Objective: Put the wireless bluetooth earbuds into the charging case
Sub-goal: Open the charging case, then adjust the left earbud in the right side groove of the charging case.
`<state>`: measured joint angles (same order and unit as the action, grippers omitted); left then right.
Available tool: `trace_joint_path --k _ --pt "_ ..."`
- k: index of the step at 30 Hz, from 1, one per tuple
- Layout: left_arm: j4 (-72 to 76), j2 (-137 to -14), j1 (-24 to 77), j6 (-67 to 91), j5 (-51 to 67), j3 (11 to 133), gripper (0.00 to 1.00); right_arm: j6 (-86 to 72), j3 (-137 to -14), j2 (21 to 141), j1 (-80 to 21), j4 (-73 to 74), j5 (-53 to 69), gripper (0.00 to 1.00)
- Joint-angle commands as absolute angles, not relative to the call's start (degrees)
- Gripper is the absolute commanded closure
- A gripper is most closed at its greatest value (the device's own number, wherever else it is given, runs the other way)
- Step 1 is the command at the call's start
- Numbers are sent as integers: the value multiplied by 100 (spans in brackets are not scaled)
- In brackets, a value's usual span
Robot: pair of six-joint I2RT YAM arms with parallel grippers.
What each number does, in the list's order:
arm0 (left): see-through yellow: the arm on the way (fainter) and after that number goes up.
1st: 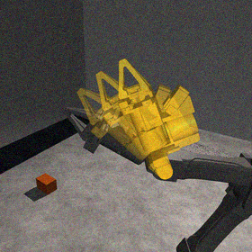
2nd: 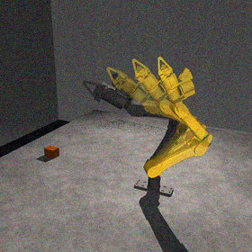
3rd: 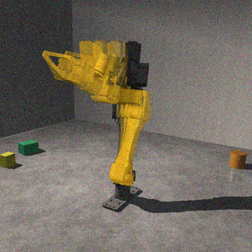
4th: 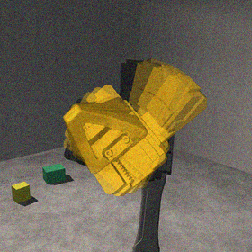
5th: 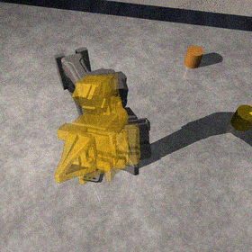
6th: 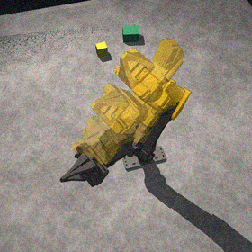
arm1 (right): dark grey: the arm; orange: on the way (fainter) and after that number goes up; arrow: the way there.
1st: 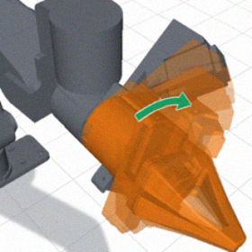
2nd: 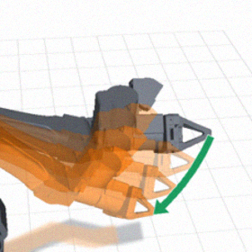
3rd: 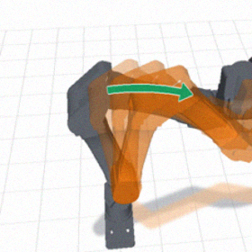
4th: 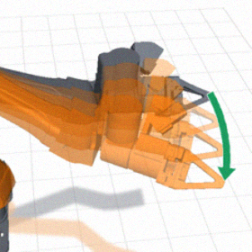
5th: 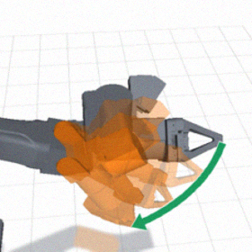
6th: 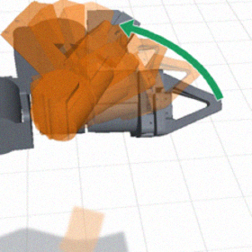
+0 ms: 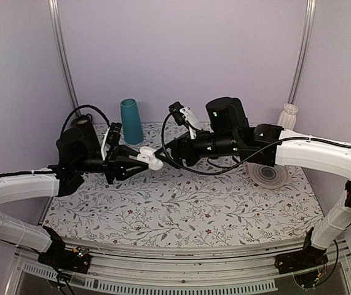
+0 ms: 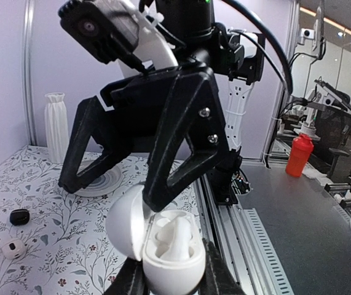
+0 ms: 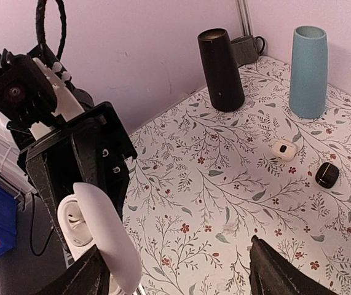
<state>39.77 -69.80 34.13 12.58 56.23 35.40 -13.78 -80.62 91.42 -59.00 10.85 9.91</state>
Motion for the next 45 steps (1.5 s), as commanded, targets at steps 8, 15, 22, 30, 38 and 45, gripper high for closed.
trace_joint_path --k 8,15,22,30,38,45 --pt "3836 -7163 3563 1180 5640 3809 100 -1587 -8146 9027 -5882 942 1414 22" --pt "3790 -7264 3645 1162 5634 3900 100 -1605 -8280 9177 -5985 932 1338 22" --pt "3786 -7301 3681 1144 5643 3927 100 -1609 -8314 9194 -5985 950 1350 22" --pt "3735 -7348 3691 1118 5660 3981 100 -1481 -8414 9369 -6043 1158 1373 22" --pt "3781 -7253 3691 1033 5629 3972 100 -1449 -8307 9445 -6056 1373 1239 22" --pt "3639 -7236 3691 884 5555 3965 100 -1629 -8225 9269 -6056 1169 1413 22"
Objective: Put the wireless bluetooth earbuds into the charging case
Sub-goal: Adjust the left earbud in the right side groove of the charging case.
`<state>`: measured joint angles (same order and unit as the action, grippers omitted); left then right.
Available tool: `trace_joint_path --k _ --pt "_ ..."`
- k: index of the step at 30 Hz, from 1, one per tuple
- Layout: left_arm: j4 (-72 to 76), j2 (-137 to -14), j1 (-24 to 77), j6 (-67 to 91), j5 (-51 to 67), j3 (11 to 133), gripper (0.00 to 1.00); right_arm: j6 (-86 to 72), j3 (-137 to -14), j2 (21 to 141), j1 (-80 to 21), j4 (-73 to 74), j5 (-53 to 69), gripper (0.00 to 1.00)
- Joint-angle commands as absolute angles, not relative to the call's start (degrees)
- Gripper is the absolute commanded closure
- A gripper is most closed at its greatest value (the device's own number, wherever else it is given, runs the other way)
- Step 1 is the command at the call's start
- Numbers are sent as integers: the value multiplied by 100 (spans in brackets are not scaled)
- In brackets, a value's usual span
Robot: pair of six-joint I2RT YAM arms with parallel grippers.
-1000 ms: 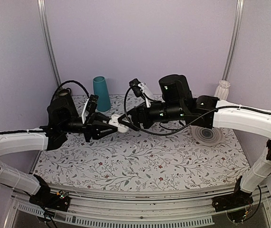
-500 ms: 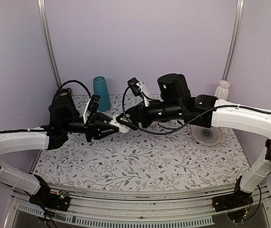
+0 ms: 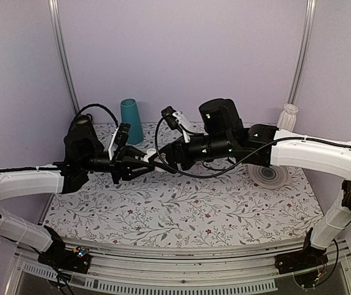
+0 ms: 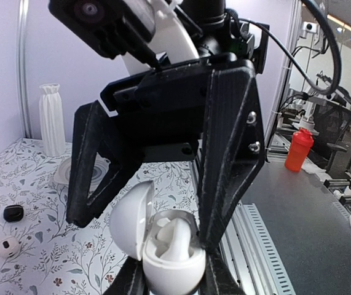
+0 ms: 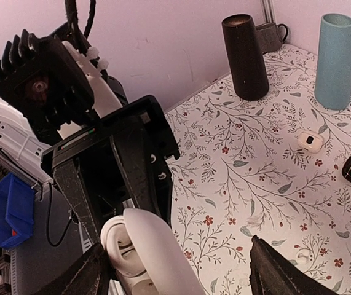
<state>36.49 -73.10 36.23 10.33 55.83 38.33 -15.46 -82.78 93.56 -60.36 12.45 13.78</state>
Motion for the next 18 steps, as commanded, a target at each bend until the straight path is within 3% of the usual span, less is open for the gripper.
trace_joint_path --k 1,18 --pt "3638 -7248 3691 892 5555 3957 100 -1663 -8228 9226 -6046 1124 1426 21" --pt "3638 -7278 3726 899 5606 3964 100 -2036 -8159 9133 -5871 890 1623 21"
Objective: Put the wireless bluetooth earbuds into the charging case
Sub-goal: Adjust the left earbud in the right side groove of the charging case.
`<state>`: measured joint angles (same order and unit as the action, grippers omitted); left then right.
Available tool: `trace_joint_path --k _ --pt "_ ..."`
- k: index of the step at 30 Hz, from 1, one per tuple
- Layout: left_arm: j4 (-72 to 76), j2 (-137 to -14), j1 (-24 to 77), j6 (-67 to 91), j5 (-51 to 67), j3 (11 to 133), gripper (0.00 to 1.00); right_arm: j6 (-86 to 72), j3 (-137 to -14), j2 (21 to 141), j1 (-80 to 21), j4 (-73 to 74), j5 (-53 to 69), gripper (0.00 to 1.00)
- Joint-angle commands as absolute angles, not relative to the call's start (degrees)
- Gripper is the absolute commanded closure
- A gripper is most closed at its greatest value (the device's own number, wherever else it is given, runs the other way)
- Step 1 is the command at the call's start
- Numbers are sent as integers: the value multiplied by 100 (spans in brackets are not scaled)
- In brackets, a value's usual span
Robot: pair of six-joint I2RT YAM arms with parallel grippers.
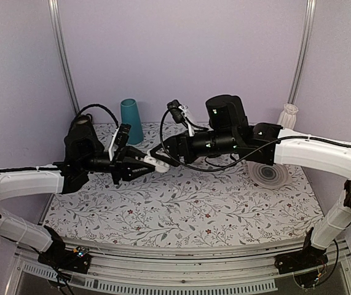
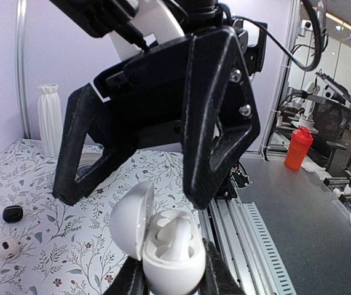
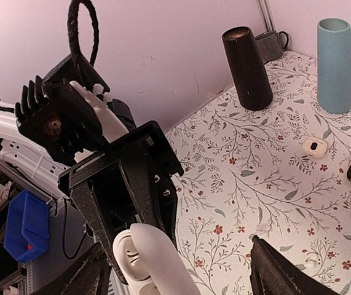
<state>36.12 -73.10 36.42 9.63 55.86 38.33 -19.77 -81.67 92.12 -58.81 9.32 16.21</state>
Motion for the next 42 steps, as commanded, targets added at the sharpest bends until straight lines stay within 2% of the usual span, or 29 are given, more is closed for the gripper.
trace_joint_path --k 1,22,34,42 --pt "3646 -7270 3731 897 5607 3970 100 -2032 -8157 9140 -5871 914 1599 21" --pt "3625 -7184 3762 832 5551 4003 100 -1732 -8209 9329 -5989 1348 1383 22" --pt "3721 -7146 3757 852 5481 4017 100 -1553 -8305 9614 -6235 1799 798 22" --pt "3716 -7200 3757 853 5563 3960 100 -1676 -8380 9430 -6149 1671 842 21"
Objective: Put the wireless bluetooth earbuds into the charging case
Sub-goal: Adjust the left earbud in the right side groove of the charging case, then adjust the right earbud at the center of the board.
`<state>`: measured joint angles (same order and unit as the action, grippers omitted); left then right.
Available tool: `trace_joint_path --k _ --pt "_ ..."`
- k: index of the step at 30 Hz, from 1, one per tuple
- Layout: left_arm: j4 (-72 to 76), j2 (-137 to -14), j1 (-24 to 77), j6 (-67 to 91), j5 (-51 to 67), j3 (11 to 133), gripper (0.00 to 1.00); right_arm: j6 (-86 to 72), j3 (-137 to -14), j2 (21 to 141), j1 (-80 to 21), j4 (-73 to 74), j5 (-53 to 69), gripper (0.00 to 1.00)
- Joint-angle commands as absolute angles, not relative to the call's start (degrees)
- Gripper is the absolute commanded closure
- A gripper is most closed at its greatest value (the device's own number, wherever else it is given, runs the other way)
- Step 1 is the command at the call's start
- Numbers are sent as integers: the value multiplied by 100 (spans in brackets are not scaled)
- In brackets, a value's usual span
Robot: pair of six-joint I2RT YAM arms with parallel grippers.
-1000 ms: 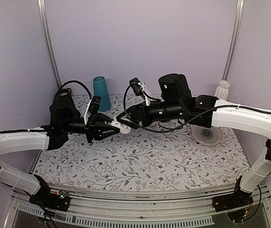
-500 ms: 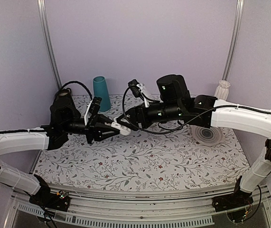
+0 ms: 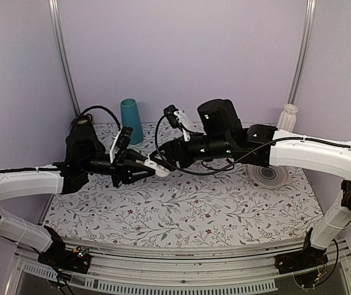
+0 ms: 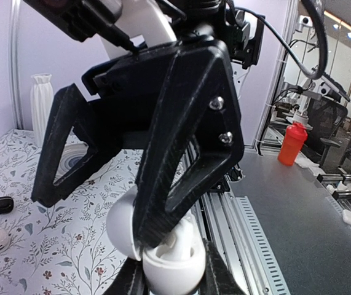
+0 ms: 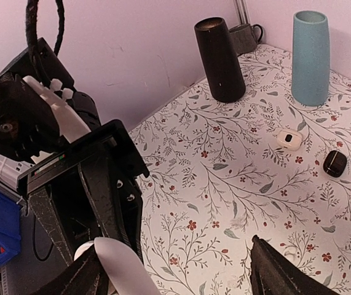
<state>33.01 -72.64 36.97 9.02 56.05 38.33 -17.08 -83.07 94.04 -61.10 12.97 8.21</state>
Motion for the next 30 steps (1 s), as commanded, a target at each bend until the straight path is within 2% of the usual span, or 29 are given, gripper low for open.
trace_joint_path --k 1,22,30 --pt "3706 -7213 3761 859 5570 3944 100 -1685 -8385 9387 -6120 1605 900 21" --pt "3694 -7427 3757 896 5437 3813 100 -1614 -8576 9042 -5777 1000 1430 20" --pt "3608 -7276 3630 905 5134 3773 100 -1827 -7943 8577 -5258 1038 1181 20"
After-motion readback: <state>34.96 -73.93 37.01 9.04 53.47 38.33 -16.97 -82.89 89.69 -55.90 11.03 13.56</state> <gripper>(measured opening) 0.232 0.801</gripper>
